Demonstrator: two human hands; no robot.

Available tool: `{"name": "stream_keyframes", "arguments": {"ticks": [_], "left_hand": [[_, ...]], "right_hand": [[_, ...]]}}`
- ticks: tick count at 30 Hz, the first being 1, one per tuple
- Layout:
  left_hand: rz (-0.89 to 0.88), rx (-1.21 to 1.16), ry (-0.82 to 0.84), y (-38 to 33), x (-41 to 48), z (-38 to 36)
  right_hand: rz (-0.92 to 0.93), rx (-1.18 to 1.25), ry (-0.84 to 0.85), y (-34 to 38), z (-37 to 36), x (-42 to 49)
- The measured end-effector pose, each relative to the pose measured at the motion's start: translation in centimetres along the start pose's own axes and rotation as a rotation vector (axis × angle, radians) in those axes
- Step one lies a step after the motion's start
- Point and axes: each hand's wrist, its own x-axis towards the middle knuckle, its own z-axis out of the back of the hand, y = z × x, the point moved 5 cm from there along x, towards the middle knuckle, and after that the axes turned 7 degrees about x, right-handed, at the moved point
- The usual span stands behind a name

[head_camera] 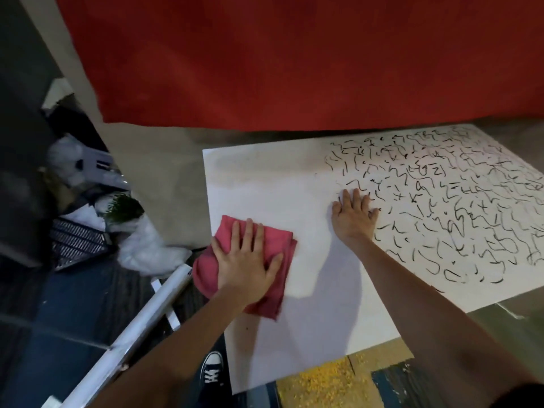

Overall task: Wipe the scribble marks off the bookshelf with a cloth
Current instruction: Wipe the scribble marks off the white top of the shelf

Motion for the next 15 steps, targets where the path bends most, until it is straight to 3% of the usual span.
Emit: {"name": "stream_keyframes", "arguments": {"ticks": [6, 15], "left_hand": [[-0.115, 0.034, -0.011, 0.1, -0.7, 0.0], [-0.180, 0.042, -0.052, 3.4, 10.0, 2.2]], "right_hand": [[0.039, 0.040, -0.017, -0.2, -0.2, -0.8], [0.052, 0.073, -0.067, -0.3, -0.2, -1.2]]}}
